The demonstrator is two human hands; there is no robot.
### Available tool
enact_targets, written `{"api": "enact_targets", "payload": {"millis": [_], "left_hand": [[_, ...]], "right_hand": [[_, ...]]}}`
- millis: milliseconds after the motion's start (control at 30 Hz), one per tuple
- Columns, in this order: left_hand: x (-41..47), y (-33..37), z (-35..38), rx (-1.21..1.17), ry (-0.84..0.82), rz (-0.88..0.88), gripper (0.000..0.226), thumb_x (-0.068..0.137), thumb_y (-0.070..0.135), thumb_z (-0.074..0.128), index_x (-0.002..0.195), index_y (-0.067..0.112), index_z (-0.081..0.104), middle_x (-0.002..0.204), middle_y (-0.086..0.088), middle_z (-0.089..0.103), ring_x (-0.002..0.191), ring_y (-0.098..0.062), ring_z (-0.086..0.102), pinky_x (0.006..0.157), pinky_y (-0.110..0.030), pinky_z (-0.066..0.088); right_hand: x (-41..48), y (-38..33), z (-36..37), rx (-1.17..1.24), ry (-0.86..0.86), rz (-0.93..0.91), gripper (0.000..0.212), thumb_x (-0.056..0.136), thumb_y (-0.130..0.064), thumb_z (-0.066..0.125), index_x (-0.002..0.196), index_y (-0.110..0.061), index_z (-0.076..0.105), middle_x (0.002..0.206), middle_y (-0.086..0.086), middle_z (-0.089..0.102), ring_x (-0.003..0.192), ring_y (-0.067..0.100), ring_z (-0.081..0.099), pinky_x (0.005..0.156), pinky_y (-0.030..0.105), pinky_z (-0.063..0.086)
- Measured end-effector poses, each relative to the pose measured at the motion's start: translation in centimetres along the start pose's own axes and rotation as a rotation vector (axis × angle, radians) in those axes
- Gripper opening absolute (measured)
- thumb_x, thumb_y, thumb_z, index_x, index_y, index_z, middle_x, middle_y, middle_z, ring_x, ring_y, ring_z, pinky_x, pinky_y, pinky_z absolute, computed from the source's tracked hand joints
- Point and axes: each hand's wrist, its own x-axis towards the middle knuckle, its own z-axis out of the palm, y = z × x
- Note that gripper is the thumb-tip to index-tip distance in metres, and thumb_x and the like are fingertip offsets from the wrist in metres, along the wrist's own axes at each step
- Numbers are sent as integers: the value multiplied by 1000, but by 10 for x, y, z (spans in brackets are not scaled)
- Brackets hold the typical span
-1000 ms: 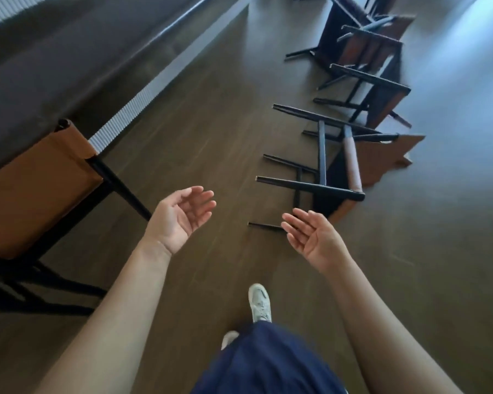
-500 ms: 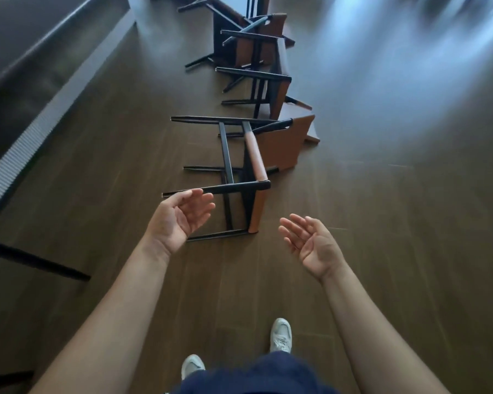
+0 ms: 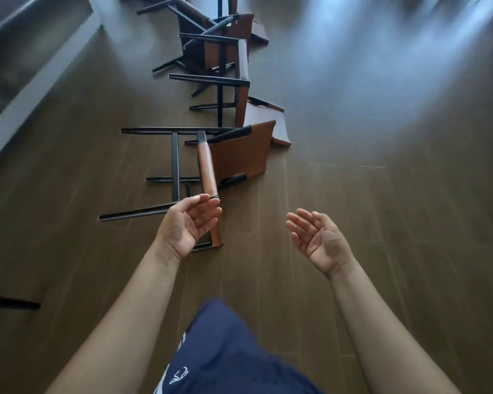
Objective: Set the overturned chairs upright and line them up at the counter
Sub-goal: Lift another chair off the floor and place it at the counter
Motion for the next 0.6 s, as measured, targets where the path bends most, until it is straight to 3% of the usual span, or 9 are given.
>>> {"api": "enact_targets", "payload": {"millis": [300,433,600], "left_hand": [[105,12,82,32,-39,-1,21,95,18,48,103,9,65,99,-10,74,86,-24,72,74,-33,56],[163,30,128,12,-7,83,17,95,10,48,99,11,64,95,-9,74,85,-23,72,69,-29,57],[227,62,180,81,-112,115,19,95,12,49,107,12,64,103,-11,73,93,-25,71,73,-32,58]], "right_hand": [[88,-82,-9,41,22,-16,25,100,-25,45,107,-11,65,102,8,76,85,18,74,64,25,58],[135,-133,3,22,27,-31,25,100,-25,46,109,-13,65,104,8,75,87,19,74,66,25,58],[188,-200,19,17,-1,-62,25,99,-25,47,111,-13,65,105,8,75,88,19,74,68,26,57]]}}
